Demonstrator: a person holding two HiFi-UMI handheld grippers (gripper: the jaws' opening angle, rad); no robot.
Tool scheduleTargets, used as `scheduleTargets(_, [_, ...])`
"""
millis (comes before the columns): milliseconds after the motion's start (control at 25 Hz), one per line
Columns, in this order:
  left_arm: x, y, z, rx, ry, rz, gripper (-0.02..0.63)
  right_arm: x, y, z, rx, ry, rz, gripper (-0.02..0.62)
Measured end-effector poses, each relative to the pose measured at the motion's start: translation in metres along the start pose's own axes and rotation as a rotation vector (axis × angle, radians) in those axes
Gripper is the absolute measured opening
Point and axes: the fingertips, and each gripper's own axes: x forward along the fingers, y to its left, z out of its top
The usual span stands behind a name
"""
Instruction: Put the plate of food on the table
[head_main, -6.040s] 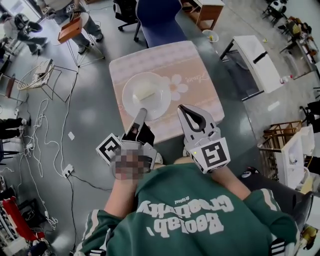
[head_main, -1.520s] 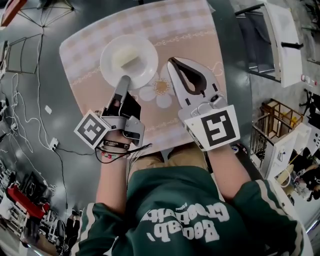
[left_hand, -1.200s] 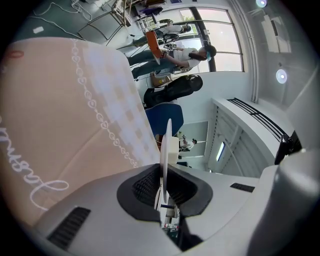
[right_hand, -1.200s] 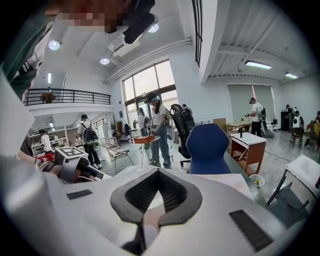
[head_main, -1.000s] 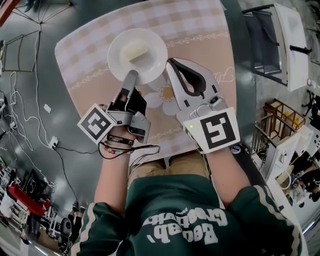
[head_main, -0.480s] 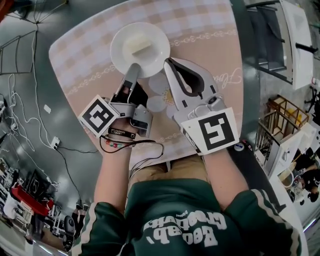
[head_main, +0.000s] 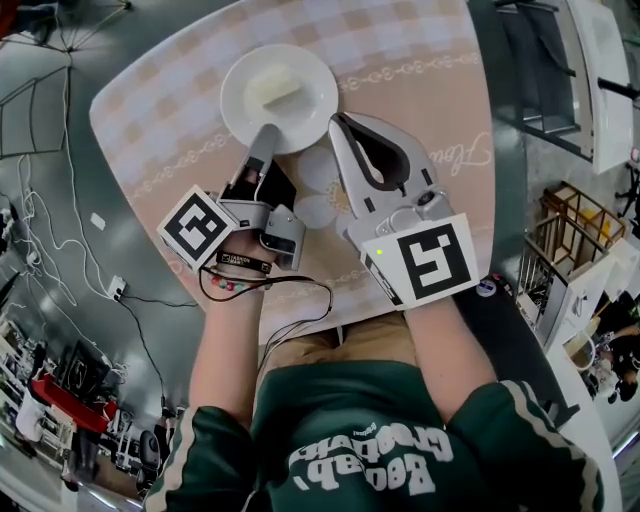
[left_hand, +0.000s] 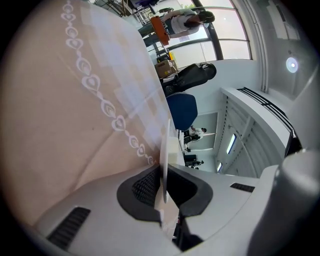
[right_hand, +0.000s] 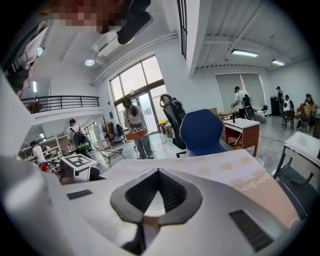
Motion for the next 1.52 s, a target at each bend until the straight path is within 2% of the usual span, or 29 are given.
scheduleTargets(280, [0.002, 0.008, -0.002, -0.060, -0.001, -0.004, 0.031, 0.008, 0.000, -0.003, -0.007, -0.005, -0.010, 0.015])
scheduleTargets(400, [0.002, 0.008, -0.002, -0.060, -0.004, -0.005, 0.029, 0.010, -0.003, -0.006, -0.006, -0.001, -0.021, 0.015])
scheduleTargets(720, [0.001, 0.010, 0.000, -0.064, -0.018, 0.055, 0.031, 0.010, 0.004, -0.005, 0.007, -0.003, -0.019, 0.015])
scheduleTargets(840, [0.002, 0.009, -0.001, -0.045, -0.014, 0.062, 0.031, 0.009, 0.008, -0.005, 0.005, -0.004, -0.015, 0.015])
scheduleTargets(1120, [-0.006, 0.008, 0.002, 0.058, -0.022, 0.109, 0.040, 0.007, 0.014, -0.005, 0.005, -0.008, -0.007, 0.015])
scheduleTargets(1320, [-0.011, 0.008, 0.006, 0.075, -0.035, 0.115, 0.101, 0.007, 0.020, -0.007, 0.003, -0.012, -0.001, 0.015])
scheduleTargets(1520, [-0.027, 0.003, 0.004, 0.070, -0.050, 0.112, 0.101, -0.005, 0.031, -0.001, -0.003, -0.022, 0.000, 0.015])
